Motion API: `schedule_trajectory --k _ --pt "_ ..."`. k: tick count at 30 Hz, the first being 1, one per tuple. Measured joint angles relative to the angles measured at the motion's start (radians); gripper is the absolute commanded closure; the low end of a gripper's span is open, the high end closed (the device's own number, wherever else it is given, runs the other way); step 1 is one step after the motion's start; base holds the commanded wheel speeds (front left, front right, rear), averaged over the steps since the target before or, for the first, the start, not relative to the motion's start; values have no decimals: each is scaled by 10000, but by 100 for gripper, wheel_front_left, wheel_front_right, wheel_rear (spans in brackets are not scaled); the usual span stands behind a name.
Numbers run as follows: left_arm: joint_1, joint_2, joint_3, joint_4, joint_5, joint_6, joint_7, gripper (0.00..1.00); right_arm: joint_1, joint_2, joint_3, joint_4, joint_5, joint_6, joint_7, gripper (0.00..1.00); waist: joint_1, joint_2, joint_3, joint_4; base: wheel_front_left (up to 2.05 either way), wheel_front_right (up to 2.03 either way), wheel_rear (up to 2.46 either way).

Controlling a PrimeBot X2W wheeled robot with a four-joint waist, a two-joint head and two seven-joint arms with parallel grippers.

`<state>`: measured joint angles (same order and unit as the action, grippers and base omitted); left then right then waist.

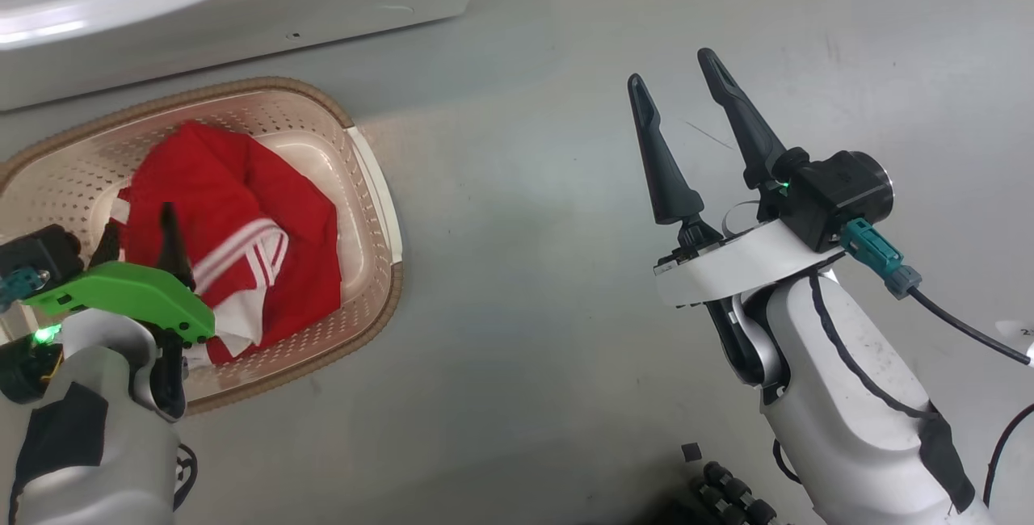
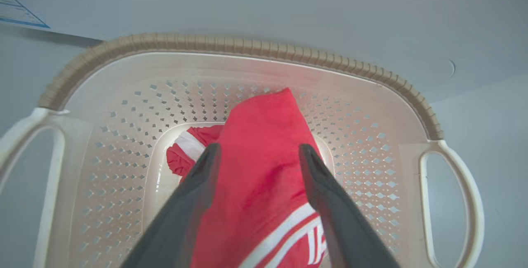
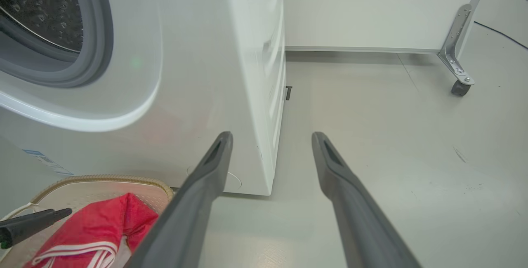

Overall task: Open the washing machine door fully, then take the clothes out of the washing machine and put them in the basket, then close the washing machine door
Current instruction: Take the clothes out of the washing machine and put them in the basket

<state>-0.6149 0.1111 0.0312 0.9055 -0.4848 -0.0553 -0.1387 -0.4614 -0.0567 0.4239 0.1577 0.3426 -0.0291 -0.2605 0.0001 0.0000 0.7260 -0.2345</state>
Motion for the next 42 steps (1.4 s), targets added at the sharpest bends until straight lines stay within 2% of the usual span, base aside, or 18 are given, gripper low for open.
schedule_trajectory --k 6,15,24,31,35,42 --pt "3 -15 23 199 0 -42 -725 0 27 2 -182 255 0 0 0 0 0 0 -514 146 0 0 0" --pt "43 -46 -69 63 153 -205 -1058 0 444 -2 -489 625 -113 2 0 0 -1 0 -1417 519 0 0 0" --pt "284 -384 -523 -848 499 -339 -1104 0 898 -25 -982 892 -244 2 0 0 -2 0 -2359 975 0 0 0" --pt "565 -384 -635 -2266 1034 -393 -1131 0 1289 -63 -1235 1116 -318 12 0 0 -2 0 -3124 1364 0 0 0" --pt "1073 -380 -667 -3154 1402 -393 -1133 0 1635 -73 -1507 1151 -328 10 0 0 -2 0 -3703 1609 0 0 0" --pt "2116 -374 -913 -3793 1749 -288 -1133 0 2120 -75 -1626 1335 -360 12 0 0 -2 0 -4470 1914 0 0 0"
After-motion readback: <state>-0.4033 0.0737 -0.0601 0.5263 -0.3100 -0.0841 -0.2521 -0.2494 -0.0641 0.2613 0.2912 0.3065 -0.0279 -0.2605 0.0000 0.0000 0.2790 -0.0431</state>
